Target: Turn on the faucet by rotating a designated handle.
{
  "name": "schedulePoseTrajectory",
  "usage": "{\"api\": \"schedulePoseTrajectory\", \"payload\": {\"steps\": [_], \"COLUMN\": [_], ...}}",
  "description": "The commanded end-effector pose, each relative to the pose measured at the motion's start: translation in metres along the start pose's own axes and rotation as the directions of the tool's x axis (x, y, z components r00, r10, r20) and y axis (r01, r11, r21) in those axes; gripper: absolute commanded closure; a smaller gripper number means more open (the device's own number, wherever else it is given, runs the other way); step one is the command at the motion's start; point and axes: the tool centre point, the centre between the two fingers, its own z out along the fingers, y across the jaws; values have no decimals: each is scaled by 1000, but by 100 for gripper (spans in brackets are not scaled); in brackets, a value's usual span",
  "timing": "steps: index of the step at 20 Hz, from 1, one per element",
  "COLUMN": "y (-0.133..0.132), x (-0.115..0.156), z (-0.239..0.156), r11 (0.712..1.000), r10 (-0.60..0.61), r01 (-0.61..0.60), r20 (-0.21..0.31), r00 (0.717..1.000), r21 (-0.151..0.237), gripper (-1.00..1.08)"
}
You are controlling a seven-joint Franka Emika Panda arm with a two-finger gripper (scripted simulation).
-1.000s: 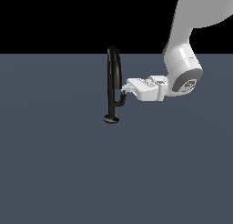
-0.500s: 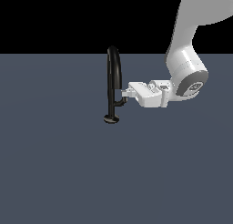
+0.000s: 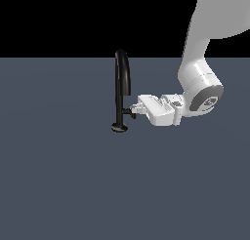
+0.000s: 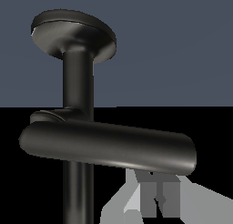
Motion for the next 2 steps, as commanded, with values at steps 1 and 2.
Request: {"api": "schedulePoseTrajectory", "payload": {"steps": [1, 2], "y": [16, 16], "x": [35, 35], "z": [0, 0], "r11": [999, 999], "r10": [37, 37], "r01": [-37, -37], "r20": [4, 4], "r00": [999, 999], "r21": [5, 5], "gripper": [108, 108]}}
